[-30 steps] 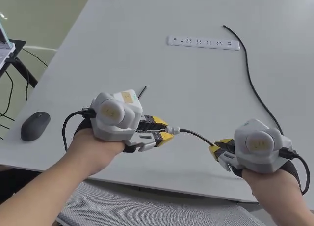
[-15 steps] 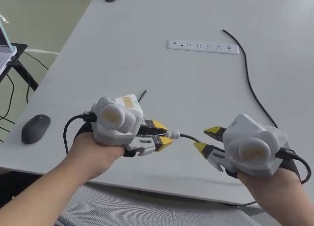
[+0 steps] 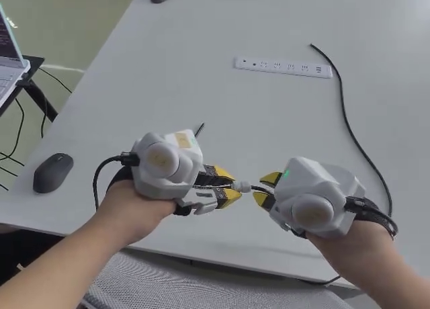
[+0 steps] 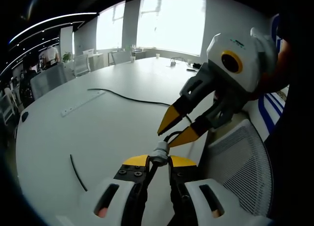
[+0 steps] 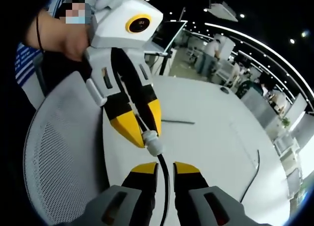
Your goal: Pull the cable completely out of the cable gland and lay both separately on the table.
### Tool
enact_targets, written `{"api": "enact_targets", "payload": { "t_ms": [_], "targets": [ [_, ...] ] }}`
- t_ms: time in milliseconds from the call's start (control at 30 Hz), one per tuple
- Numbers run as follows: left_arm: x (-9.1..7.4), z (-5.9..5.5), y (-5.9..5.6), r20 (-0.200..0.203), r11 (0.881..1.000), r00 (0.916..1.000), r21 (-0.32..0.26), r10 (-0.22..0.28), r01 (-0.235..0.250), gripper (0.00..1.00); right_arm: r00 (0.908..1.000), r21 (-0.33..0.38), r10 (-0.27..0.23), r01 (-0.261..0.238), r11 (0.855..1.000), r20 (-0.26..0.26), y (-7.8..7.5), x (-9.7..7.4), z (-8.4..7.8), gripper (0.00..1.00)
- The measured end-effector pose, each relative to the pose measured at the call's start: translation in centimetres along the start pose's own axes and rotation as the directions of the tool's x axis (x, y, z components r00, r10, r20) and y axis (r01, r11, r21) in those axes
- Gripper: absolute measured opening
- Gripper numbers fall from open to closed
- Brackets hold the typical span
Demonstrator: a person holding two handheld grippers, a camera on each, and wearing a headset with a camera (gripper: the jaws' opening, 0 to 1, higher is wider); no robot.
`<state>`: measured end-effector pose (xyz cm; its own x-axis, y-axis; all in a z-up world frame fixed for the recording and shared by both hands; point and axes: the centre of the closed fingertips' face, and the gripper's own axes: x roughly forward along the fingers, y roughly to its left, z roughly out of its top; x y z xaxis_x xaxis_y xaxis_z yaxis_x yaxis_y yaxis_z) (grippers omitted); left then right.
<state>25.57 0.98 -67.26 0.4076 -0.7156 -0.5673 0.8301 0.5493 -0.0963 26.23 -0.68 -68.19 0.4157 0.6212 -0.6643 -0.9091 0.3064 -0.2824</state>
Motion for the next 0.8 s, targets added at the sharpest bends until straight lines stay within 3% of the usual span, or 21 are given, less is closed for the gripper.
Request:
{"api": "enact_targets", "payload": {
  "t_ms": [500, 800],
  "targets": [
    [0.46, 0.06, 0.0, -0.003, 1.0, 1.0, 0.01, -0.005, 0.005, 0.16, 1.0, -0.016, 0.004, -0.004, 1.0, -0.005, 0.02, 0.42, -0.02, 0.01],
    [0.67, 0.14, 0.23, 0.006, 1.0, 1.0, 0.006, -0.002, 0.002, 0.16, 0.9999, 0.058, -0.01, 0.011, 0.998, -0.01, -0.26, 0.7, -0.59, 0.0]
  ]
}}
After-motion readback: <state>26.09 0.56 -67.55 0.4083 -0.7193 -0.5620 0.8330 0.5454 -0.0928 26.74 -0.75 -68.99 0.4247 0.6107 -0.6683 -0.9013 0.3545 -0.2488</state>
